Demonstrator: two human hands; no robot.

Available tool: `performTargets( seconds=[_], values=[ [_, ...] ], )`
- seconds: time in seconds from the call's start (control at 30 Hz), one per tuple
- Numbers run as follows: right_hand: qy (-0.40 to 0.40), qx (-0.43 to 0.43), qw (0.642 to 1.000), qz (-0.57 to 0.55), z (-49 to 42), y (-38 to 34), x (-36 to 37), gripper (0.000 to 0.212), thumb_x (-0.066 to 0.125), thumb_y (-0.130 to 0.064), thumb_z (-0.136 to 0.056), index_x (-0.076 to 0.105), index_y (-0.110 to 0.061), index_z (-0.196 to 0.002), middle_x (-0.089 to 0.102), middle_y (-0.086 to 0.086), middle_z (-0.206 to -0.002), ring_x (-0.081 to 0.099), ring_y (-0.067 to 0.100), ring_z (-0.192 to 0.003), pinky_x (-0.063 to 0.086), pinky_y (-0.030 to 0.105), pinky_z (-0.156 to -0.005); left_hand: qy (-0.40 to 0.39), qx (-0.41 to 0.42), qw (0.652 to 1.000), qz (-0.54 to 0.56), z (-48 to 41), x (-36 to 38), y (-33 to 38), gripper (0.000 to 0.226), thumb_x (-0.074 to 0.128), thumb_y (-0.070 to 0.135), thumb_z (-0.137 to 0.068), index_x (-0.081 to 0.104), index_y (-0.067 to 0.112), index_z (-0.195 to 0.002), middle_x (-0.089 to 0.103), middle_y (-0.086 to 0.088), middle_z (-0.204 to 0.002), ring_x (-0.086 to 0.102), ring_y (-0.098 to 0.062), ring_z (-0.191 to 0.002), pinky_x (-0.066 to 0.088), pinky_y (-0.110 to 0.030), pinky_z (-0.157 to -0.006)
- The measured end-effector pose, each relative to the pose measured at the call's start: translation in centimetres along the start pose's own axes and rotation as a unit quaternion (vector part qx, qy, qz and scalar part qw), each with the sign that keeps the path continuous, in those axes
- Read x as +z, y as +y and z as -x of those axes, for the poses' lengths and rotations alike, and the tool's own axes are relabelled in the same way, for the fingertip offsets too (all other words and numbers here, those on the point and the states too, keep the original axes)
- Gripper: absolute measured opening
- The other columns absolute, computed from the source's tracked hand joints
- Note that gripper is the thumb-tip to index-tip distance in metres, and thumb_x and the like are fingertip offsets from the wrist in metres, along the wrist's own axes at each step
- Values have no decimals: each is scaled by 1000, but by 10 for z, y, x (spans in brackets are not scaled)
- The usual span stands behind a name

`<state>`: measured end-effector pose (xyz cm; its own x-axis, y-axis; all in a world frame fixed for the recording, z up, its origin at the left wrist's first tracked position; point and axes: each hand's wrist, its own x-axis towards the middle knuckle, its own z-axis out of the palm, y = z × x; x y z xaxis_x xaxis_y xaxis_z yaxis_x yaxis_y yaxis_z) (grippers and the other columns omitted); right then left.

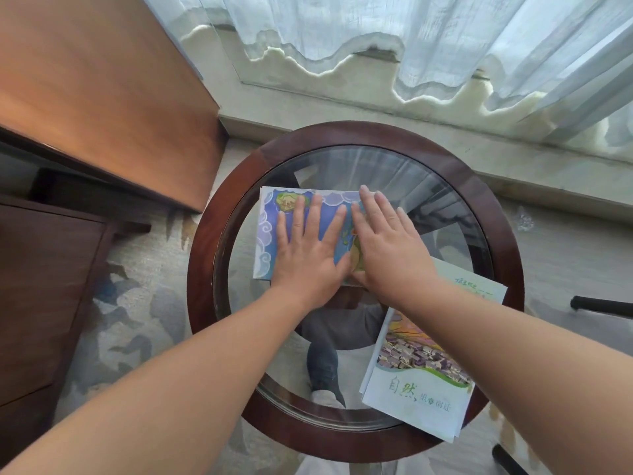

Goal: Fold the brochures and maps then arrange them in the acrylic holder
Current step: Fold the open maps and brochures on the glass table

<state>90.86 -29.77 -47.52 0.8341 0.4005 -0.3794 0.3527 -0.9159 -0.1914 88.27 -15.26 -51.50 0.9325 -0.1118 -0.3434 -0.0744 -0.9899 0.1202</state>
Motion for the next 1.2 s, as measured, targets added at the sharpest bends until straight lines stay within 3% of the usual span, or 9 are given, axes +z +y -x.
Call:
performTargets(
  seconds=[0.13,0.4,0.67,0.83,0.97,1.2],
  values=[
    [-58,7,998,8,-7,5,2,115,65,-60,-79,-6,-11,-155,-13,6,-163,-9,21,-150,3,39,-120,31,7,999,-8,-10,-5,-22,76,23,64,-91,5,29,-156,-4,-14,-163,-6,-31,-150,-7,-50,-119],
    [-73,-1,997,0,-7,13,3,123,68,-64,-74,-13,-17,-154,-19,0,-162,-12,17,-150,0,38,-120,42,4,998,-41,-14,-9,-59,90,9,70,-88,-4,12,-155,-10,-20,-161,-12,-32,-149,-6,-44,-121],
    [-93,-20,995,19,-8,20,-1,127,73,-58,-72,-15,-18,-153,-21,0,-162,-13,16,-149,1,37,-120,16,-18,997,-79,-14,-13,-47,89,3,67,-87,-8,10,-154,-14,-26,-159,-15,-37,-148,-9,-49,-120],
    [-89,-12,996,21,-7,19,-2,121,70,-60,-75,-15,-21,-154,-20,0,-162,-12,17,-150,3,40,-120,1,53,998,-19,-16,-1,8,89,4,71,-84,-6,18,-155,-15,-20,-161,-15,-36,-148,-11,-50,-119],
    [-93,12,995,20,-7,20,-2,125,70,-64,-71,-16,-27,-153,-22,-4,-161,-13,17,-149,2,49,-119,29,57,997,-30,-19,-2,-29,91,14,74,-84,-6,20,-155,-12,-16,-162,-13,-30,-149,-10,-45,-120],
    [-90,21,996,3,-7,21,1,124,73,-60,-71,-16,-30,-153,-22,-6,-161,-12,18,-150,3,49,-119,21,-8,997,-77,-12,-9,-64,95,5,75,-84,-7,11,-154,-13,-22,-160,-14,-34,-149,-7,-49,-120]
  ],
)
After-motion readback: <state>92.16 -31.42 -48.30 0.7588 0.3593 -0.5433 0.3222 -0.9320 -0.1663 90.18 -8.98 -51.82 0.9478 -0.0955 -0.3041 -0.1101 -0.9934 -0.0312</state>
